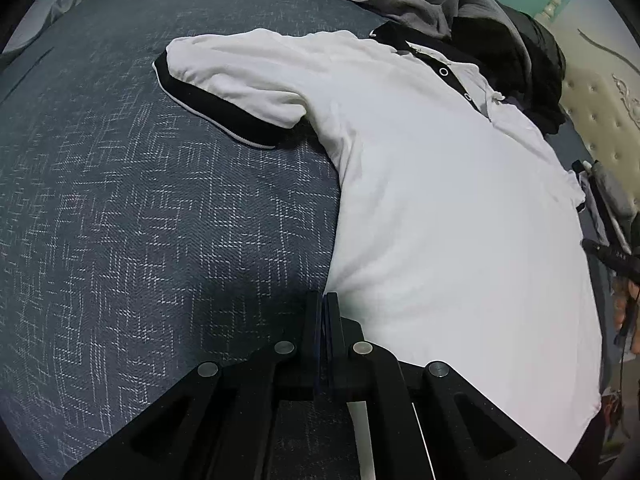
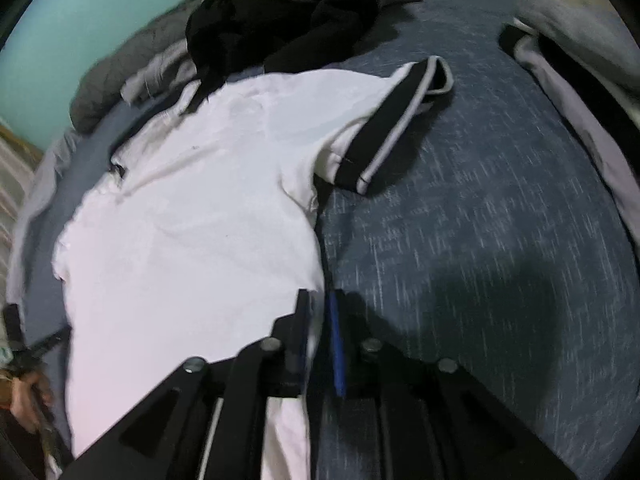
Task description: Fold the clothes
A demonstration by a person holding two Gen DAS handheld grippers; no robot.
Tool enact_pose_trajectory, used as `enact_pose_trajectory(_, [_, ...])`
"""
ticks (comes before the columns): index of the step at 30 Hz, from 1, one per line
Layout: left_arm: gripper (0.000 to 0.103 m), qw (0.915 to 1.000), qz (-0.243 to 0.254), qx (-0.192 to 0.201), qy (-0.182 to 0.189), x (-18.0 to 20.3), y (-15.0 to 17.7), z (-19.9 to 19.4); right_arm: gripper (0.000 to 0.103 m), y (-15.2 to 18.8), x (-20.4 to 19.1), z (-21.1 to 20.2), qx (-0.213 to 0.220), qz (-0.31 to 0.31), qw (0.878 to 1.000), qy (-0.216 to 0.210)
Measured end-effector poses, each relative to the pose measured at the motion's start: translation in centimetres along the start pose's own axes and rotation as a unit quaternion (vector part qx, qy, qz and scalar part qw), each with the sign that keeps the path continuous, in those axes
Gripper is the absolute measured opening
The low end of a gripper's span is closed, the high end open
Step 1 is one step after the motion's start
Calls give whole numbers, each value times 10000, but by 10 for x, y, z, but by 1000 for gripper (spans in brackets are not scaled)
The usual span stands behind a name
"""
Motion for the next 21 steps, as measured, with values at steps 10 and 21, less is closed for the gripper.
enact_pose_trajectory(10, [2,9999,108,32,-71,4,12,-23,24,69,0,-22,-339,-341,9985,-277])
enact_pose_trajectory(21, [2,9998,166,-50,-97,1,31,-46,2,73,6,-31,-181,-115,9996,-173])
Point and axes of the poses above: each gripper's, at about its wrist camera, not at the fingertips, and z roughly the way its jaws point, x to its right, y to its underside, the point moved 7 cm from there along z, roughly the way its jaws point, and after that the axes turned 11 degrees about y, right-handed, at the moved point
